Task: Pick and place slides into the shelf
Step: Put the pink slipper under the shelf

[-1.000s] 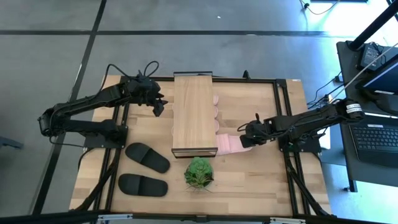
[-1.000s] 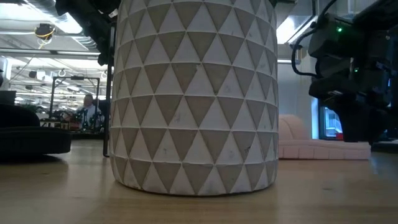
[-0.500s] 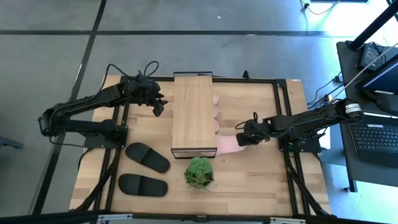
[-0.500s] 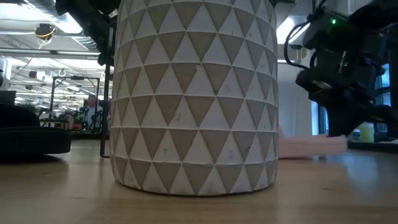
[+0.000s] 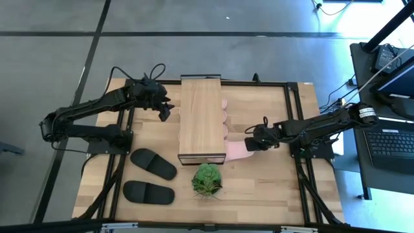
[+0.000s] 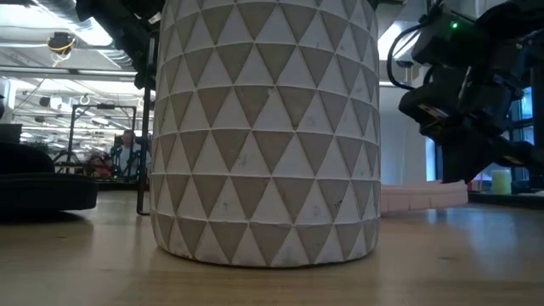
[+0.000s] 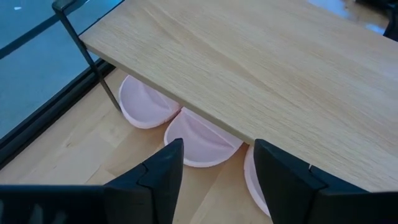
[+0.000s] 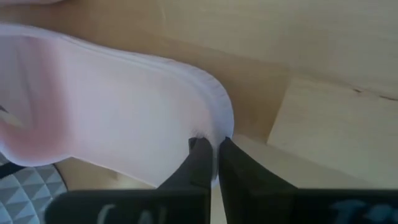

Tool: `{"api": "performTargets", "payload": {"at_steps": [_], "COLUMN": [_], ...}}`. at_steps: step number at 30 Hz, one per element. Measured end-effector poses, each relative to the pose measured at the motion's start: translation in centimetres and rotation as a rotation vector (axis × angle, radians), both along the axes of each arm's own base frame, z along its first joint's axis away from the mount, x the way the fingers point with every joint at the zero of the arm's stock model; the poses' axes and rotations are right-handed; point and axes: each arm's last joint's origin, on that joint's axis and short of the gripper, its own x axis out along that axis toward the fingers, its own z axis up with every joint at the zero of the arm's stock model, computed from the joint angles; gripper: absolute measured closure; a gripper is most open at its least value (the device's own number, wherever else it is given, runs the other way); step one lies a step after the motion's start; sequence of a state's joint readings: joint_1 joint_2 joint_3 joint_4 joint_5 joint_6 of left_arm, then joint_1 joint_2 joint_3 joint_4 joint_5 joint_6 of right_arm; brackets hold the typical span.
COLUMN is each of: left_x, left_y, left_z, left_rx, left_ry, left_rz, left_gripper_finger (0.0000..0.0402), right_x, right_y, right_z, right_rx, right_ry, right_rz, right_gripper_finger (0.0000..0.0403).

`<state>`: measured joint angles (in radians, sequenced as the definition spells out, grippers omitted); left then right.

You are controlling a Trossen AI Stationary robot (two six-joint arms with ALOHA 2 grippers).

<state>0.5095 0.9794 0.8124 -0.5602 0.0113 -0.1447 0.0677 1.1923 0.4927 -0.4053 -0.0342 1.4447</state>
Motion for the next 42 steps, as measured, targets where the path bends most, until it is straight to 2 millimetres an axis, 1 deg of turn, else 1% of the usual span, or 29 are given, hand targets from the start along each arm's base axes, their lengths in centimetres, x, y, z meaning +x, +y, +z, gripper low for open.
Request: {"api": "performTargets", "payload": {"at_steps": [9, 13, 20, 24, 30, 35, 42], "left_x": [0.0, 0.0, 0.0, 0.0, 0.0, 0.0, 0.0], "left_y": [0.0, 0.0, 0.0, 0.0, 0.0, 0.0, 0.0], "left_z": [0.0, 0.0, 0.0, 0.0, 0.0, 0.0, 0.0], "left_rx": [-0.001, -0.001, -0.001, -0.001, -0.002, -0.001, 0.001], "left_ry": [0.0, -0.001, -0.001, -0.001, -0.001, -0.001, 0.0], "left_rz": [0.001, 0.001, 0.001, 0.001, 0.001, 0.001, 0.004], "left_gripper_finger": [0.0214, 0.0214, 0.0214, 0.0214, 0.0214, 0.0214, 0.0214], "right_x": [0.3, 0.8, 2.6, 3.7, 4.7, 5.3, 7.4], "right_y": [0.0, 0.0, 0.1, 0.2, 0.3, 0.3, 0.4], "right_z": [0.1, -0.2, -1.5, -2.1, -2.9, -3.0, -2.1], "right_rx": [-0.008, -0.008, 0.001, 0.006, 0.009, 0.01, -0.008], "right_ry": [-0.036, -0.051, -0.096, -0.155, -0.198, -0.223, -0.237], "right_rz": [-0.029, -0.03, -0.036, -0.036, -0.034, -0.032, -0.006], "right_gripper_finger": [0.0391, 0.0391, 0.0391, 0.0391, 0.0391, 0.0391, 0.0391]}}
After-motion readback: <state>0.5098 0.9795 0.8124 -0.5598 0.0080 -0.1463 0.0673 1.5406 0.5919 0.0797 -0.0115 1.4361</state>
